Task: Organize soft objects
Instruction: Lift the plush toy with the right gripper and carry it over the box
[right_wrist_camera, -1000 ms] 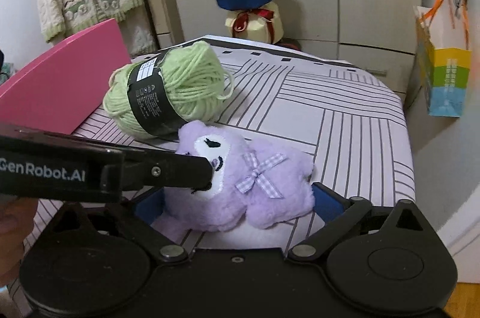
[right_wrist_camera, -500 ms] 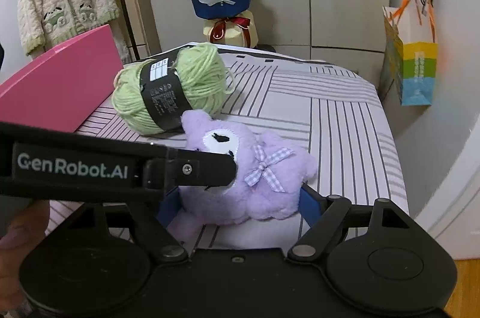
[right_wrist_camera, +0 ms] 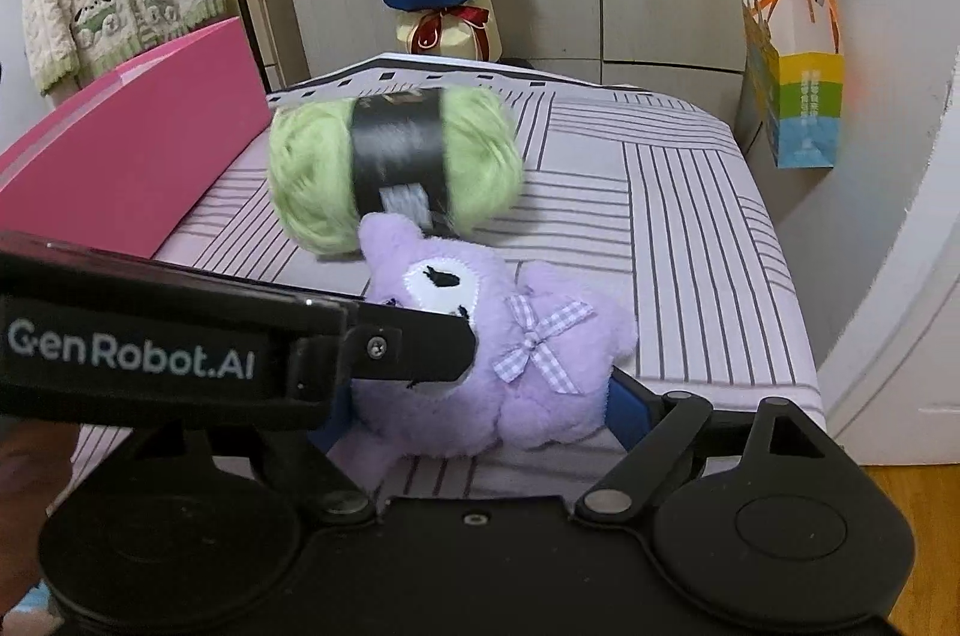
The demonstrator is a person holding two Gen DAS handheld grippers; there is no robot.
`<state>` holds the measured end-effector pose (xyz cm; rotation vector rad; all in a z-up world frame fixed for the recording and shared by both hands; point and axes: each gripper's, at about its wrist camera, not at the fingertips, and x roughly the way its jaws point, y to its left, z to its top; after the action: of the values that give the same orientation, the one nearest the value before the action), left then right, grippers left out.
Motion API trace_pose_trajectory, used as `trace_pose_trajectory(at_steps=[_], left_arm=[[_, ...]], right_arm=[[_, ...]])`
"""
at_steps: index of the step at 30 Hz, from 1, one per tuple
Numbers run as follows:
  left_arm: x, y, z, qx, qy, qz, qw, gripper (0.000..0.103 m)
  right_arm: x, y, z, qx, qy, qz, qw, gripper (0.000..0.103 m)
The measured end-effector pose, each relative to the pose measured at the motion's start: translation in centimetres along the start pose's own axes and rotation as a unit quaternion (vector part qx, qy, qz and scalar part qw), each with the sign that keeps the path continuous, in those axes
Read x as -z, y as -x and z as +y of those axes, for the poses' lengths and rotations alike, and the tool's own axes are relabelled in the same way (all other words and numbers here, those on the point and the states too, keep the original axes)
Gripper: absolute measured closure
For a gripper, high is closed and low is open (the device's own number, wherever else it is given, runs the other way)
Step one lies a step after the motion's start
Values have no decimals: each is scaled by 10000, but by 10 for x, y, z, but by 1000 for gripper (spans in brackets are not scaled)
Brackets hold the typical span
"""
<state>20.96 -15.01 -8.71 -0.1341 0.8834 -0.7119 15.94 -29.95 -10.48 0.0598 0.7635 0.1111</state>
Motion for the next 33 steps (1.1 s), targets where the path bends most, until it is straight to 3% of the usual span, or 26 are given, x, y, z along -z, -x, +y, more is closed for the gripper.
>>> trace_pose_trajectory(at_steps=[18,26,33], left_arm=[[29,47,2,139,-86,398,9991,67],[47,87,2,263,-192,450,9985,67],[53,125,7,204,-348,416,9983,67]], right_arm=[[27,41,43,99,185,207,9996,15],[39,71,64,-159,179,261,9994,15],[25,90,88,-473,252,521,9972,16]])
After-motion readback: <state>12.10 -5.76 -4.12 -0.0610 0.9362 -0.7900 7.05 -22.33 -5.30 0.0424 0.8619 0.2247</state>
